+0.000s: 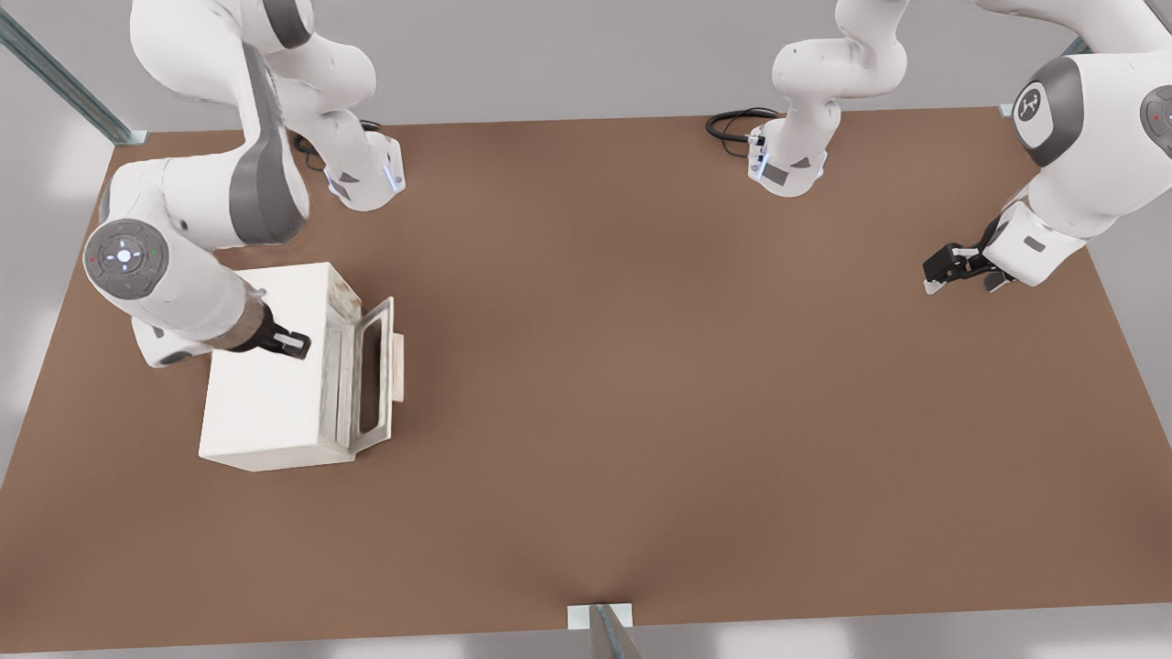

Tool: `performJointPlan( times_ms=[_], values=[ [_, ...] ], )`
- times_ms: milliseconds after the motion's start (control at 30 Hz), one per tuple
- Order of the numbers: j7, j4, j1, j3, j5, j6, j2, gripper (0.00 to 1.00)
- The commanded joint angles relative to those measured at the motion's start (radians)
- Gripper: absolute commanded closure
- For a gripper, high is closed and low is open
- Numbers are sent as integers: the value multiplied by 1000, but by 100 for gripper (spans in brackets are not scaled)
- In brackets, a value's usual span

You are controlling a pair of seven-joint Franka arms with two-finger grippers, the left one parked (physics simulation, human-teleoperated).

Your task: Keep left arm still and open the oven door with right arm

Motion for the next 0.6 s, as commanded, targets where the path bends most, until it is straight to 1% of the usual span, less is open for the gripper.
performJointPlan(
  times_ms=[0,133,333,367,567],
  values=[
    [-424,3,-5,-7,112,-18,-26,0],
    [-424,4,-6,-7,97,-19,-43,0],
    [-422,29,-22,-14,94,-12,-17,0],
    [-422,30,-22,-13,53,-13,-17,0],
    [-421,30,-20,-11,46,-18,-18,0]
  ],
)
